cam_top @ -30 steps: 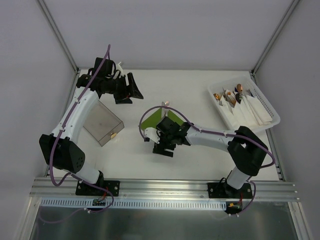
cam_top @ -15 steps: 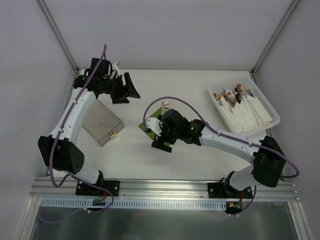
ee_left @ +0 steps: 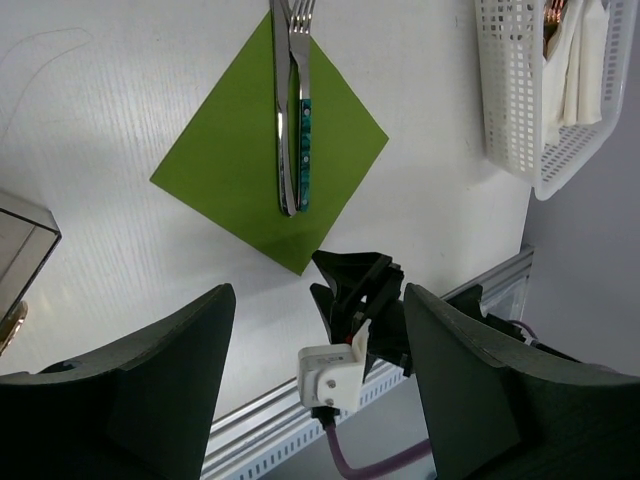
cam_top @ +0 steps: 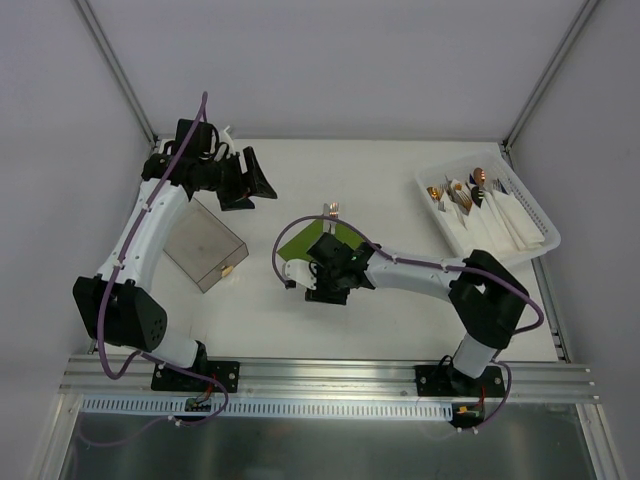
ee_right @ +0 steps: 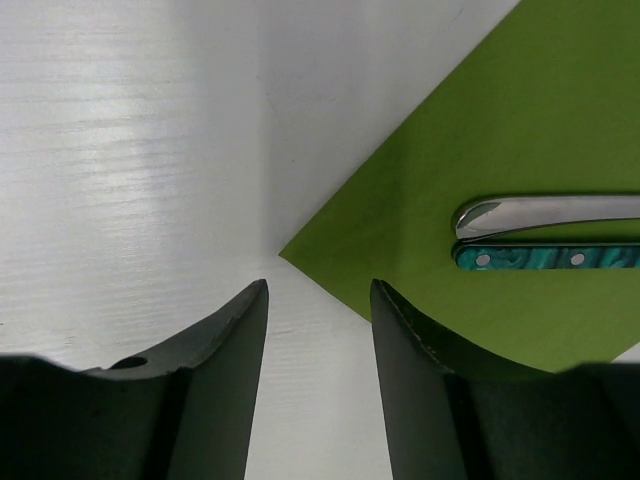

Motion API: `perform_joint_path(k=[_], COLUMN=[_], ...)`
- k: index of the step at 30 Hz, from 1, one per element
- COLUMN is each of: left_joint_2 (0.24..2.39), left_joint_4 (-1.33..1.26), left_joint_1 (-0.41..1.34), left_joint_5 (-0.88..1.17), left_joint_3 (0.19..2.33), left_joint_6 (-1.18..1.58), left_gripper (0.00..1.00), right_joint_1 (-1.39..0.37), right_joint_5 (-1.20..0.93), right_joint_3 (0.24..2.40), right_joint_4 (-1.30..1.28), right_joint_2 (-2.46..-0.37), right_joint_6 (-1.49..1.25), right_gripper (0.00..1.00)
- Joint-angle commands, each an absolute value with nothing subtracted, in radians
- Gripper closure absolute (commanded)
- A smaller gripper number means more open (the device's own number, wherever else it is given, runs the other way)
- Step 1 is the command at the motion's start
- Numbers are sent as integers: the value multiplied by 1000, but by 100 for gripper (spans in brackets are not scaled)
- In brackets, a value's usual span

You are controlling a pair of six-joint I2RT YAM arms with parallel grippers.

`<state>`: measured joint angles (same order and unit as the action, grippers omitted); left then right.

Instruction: Place the utensils on the paper napkin and roll it up

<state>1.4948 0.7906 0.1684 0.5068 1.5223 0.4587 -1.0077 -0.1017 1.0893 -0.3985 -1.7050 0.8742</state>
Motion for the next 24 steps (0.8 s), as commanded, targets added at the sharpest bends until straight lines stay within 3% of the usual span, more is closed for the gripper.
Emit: perform_joint_path(k=[1, 16, 24], left_joint_2=[1470, 1483, 1479], left_joint_4=[784, 784, 784], left_joint_1=[153, 133, 117], left_joint_5=[537, 543, 546], left_joint_3=[1539, 1534, 1528], left_joint_6=[440, 433, 430], left_gripper=[31, 30, 31], right_joint_1=[-1009, -994, -985], right_joint_5=[-104, -118, -147], right_joint_3=[1126, 1129, 1149], right_joint_4=[-377, -325, -331], right_joint_2=[-1735, -1798, -1836], right_joint_6=[910, 913, 911], right_gripper=[52, 45, 56])
